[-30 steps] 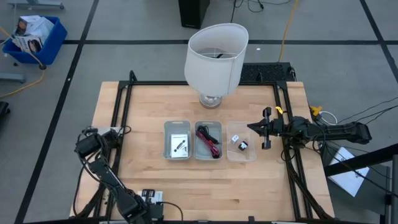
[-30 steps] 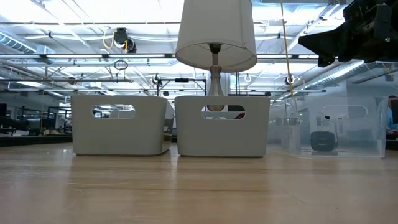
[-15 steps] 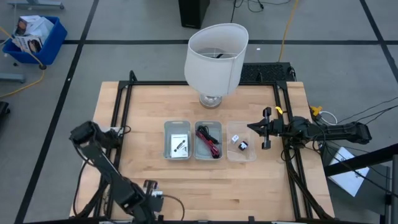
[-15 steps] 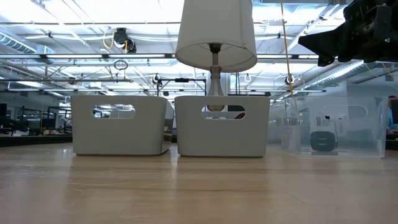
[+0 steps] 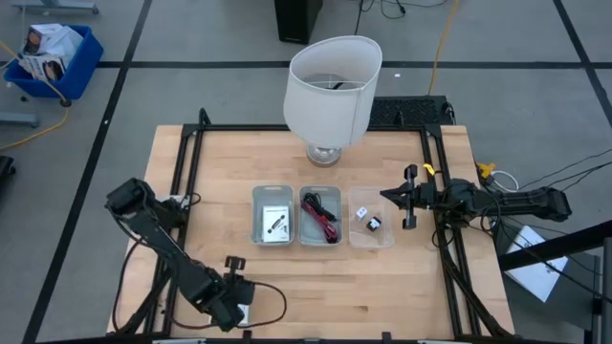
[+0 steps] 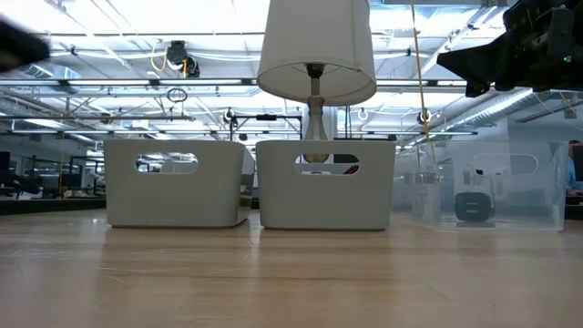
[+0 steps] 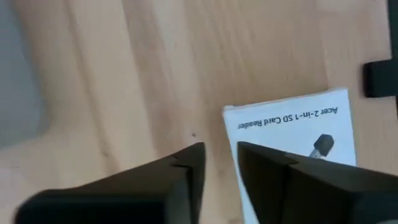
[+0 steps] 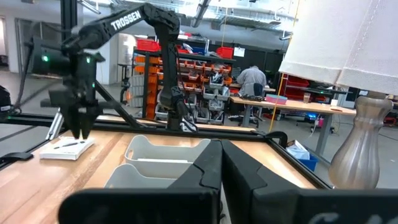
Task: Pick and place items into bin
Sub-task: Put the card reader box into the left gray bin
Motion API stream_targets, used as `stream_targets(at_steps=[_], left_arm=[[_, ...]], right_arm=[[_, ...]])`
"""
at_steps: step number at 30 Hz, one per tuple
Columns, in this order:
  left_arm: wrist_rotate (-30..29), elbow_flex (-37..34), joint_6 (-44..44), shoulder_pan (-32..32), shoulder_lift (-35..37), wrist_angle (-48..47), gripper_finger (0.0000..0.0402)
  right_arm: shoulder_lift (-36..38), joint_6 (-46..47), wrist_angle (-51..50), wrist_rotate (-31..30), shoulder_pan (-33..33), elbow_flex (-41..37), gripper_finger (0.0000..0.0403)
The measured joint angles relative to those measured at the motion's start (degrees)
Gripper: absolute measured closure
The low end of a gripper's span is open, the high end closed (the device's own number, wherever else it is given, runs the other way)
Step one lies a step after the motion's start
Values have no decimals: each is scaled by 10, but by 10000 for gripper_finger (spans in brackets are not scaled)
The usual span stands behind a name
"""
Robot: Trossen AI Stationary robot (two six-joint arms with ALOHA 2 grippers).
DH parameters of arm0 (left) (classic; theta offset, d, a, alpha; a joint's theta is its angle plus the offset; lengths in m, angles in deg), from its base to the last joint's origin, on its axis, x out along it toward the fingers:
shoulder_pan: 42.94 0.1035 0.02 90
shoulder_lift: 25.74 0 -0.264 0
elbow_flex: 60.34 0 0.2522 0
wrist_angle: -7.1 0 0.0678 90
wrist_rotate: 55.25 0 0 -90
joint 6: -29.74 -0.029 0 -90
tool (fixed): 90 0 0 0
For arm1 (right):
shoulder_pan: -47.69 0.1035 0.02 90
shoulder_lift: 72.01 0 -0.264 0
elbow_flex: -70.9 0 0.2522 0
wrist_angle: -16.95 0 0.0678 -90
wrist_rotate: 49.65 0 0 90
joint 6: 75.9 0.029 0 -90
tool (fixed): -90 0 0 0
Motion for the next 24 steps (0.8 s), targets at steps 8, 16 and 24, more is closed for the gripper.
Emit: stream_targets(at_steps=[8,16,24], left_arm=[[86,-74,76,1,-1,50,193],[113,-80,77,0,0,51,163],[155,-121,120,5,4,136,235]], right_arm=[[0,0,0,0,0,0,403],[0,0,0,0,0,0,403],[0,0,0,0,0,0,403]])
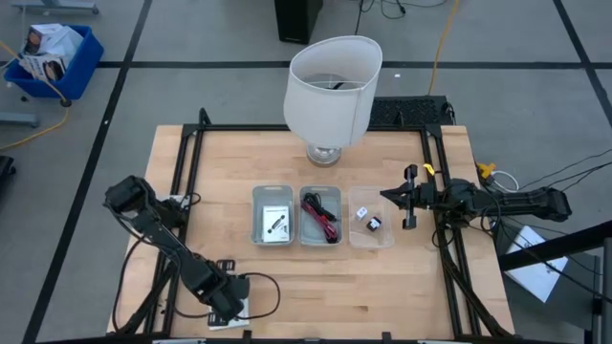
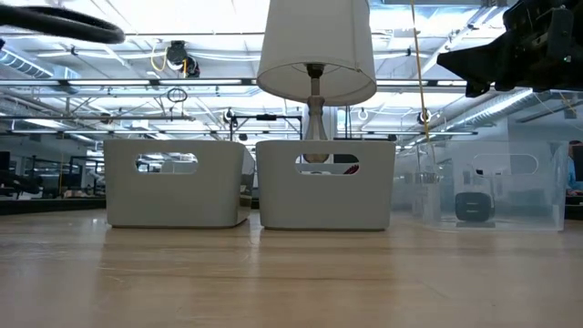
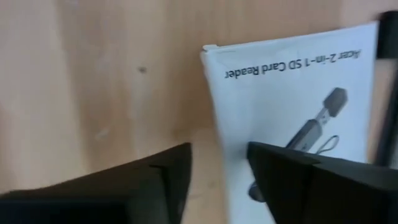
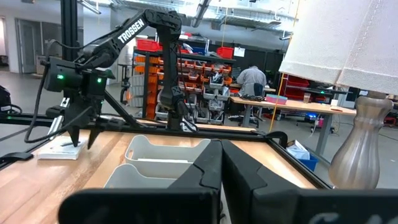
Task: Pick and place items into bin
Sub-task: Put the card reader box into the left gray bin
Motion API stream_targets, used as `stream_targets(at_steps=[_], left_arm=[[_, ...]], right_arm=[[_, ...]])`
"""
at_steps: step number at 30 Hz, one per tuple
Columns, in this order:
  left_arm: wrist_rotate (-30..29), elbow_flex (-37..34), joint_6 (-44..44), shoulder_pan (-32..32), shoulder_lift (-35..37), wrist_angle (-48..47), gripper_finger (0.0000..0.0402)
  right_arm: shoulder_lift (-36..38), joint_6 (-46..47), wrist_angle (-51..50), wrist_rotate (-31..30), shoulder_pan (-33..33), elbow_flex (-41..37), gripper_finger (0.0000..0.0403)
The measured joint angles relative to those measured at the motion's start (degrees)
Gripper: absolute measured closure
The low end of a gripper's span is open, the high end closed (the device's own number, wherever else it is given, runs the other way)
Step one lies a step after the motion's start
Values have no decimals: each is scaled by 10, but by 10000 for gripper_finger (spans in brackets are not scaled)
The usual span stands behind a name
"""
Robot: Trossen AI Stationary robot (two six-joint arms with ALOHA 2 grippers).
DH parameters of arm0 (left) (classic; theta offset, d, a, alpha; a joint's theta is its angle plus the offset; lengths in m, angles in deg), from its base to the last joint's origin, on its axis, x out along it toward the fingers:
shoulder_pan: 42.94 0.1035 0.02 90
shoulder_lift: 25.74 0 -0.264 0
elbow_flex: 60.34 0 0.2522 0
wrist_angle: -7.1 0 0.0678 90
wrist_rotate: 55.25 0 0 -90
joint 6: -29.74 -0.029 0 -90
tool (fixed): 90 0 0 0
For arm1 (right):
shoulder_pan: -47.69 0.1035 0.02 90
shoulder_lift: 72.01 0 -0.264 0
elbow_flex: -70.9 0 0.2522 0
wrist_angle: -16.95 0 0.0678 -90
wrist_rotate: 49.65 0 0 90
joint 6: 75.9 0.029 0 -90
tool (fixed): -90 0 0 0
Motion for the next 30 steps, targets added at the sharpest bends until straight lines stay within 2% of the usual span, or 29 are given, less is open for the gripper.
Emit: stream_targets(at_steps=[6,8,12,15,18,23,30], left_arm=[[32,-45,13,4,2,74,367],[32,-45,-13,4,1,74,388],[25,-38,-112,4,4,59,388],[5,-18,-160,19,18,-1,395],[-57,14,-196,48,44,-126,395],[-132,92,-276,106,97,-276,397],[-283,213,-413,209,138,-434,398]], right_arm=[[0,0,-1,0,0,0,403],[0,0,-1,0,0,0,403],[0,0,-1,0,0,0,403],[0,0,0,0,0,0,403],[0,-3,0,0,0,0,403],[0,-4,0,0,0,0,403],[0,-5,0,0,0,0,403]])
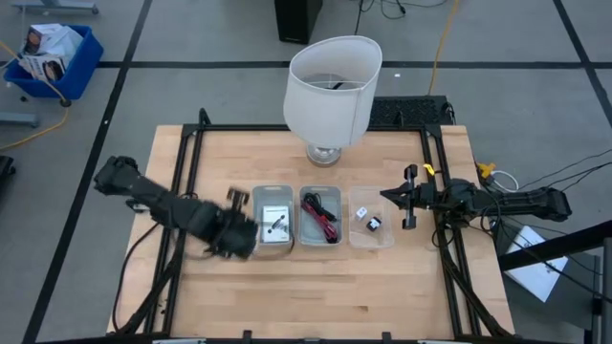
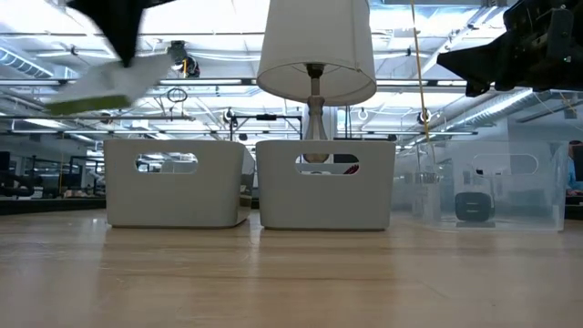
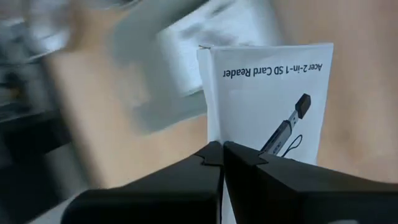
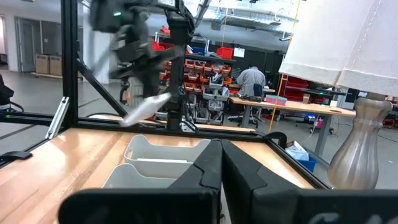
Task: Pick and place items into bin
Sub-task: Put the card reader box into the left gray bin
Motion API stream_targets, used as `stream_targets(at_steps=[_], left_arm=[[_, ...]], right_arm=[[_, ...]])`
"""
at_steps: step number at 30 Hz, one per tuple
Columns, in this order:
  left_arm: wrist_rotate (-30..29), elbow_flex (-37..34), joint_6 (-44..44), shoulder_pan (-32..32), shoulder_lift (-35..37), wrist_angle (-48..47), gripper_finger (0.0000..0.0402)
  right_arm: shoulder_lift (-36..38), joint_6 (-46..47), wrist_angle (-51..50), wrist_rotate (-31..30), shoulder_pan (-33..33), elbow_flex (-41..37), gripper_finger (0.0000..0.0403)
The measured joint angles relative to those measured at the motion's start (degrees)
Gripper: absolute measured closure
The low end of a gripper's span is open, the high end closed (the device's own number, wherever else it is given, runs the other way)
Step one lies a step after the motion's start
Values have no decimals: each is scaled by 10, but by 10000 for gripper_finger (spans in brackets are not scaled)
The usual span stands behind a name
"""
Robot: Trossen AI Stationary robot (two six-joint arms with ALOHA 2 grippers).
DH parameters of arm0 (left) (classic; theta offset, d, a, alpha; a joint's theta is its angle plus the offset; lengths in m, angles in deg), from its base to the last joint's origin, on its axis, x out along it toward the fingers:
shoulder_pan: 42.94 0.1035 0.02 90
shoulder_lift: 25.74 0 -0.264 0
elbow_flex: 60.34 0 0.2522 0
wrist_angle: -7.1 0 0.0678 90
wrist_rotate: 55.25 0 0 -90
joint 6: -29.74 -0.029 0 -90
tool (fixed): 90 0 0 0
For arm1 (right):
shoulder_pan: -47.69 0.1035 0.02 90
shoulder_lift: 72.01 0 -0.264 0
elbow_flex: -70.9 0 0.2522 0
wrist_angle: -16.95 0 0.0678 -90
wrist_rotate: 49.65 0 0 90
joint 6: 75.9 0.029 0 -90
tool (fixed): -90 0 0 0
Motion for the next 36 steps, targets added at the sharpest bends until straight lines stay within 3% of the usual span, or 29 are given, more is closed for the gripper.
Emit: stream_targets(at_steps=[3,9,13,17,27,33,36], left_arm=[[-45,36,-88,56,-3,-27,399],[-78,51,-360,162,-26,8,398],[-77,51,-538,200,-52,50,399],[-41,51,-667,205,-82,101,399],[-15,51,-806,187,-165,121,399],[-17,52,-880,142,-179,163,400],[17,52,-885,129,-179,167,399]], right_arm=[[0,-9,0,0,0,0,403],[0,-12,0,0,0,0,403],[0,-11,-3,-1,0,0,403],[-2,-11,-4,-2,0,0,403],[-7,-12,-4,-3,0,0,403],[-7,-15,-4,-3,0,0,403],[-7,-17,-4,-3,0,0,403]])
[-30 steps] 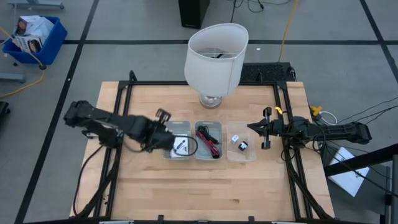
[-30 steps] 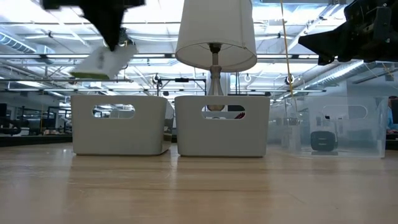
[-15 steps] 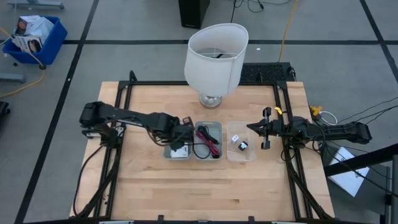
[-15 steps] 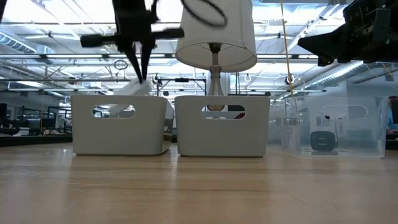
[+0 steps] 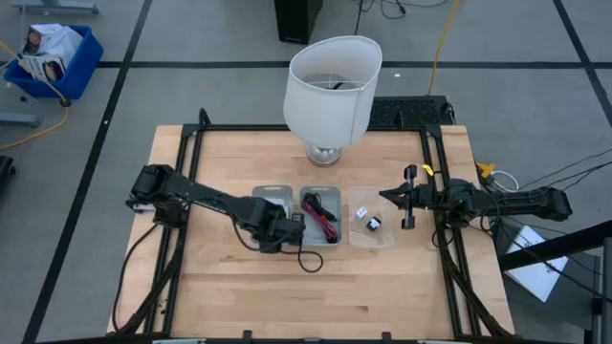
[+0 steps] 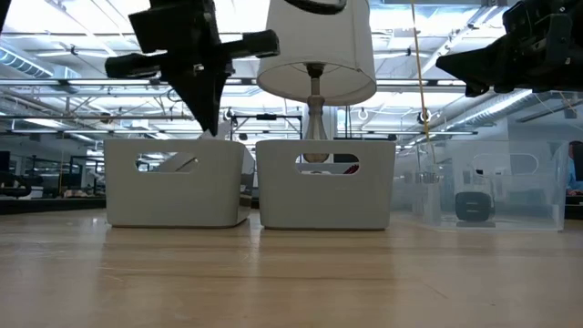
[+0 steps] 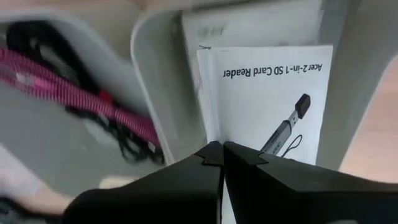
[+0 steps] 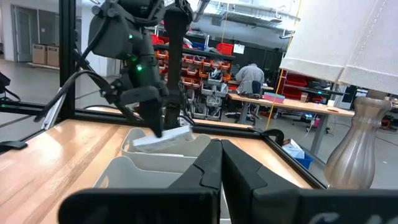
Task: Pick and place items into bin
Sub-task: Put the card reader box into the left gray bin, then return to Home Position
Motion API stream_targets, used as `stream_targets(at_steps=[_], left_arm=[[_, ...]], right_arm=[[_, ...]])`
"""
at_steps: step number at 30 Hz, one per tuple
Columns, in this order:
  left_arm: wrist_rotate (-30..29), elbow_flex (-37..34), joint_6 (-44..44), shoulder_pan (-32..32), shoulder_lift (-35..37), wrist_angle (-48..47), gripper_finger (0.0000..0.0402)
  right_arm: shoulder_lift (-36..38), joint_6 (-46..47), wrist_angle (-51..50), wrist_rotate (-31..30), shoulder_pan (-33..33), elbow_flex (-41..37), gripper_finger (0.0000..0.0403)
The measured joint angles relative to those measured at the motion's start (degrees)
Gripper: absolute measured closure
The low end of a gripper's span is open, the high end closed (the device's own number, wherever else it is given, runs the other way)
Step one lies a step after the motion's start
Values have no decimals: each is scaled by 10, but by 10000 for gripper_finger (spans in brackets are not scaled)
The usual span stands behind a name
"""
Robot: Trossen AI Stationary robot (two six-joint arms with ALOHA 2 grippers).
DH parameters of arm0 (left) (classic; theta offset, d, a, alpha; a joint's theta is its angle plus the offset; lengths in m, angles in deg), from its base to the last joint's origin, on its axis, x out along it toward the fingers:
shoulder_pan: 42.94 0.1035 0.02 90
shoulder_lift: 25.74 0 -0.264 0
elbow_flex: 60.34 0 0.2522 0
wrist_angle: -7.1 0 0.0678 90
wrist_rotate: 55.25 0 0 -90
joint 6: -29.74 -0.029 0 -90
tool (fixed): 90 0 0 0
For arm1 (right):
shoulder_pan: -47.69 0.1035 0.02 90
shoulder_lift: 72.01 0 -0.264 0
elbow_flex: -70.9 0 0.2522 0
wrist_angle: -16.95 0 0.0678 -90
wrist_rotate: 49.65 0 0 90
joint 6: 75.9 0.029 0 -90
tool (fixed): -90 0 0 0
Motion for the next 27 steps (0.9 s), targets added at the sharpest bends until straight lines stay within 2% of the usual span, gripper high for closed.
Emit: stream_targets(at_steps=[2,13,23,27], left_arm=[[16,-2,7,0,0,0,399],[14,-35,-18,13,0,1,392],[7,-36,46,14,0,49,294],[-66,-36,108,12,8,62,267]], right_arm=[[0,-1,0,0,0,0,403],[0,-3,0,0,0,0,403],[0,-4,0,0,0,0,403],[0,-6,0,0,0,0,403]])
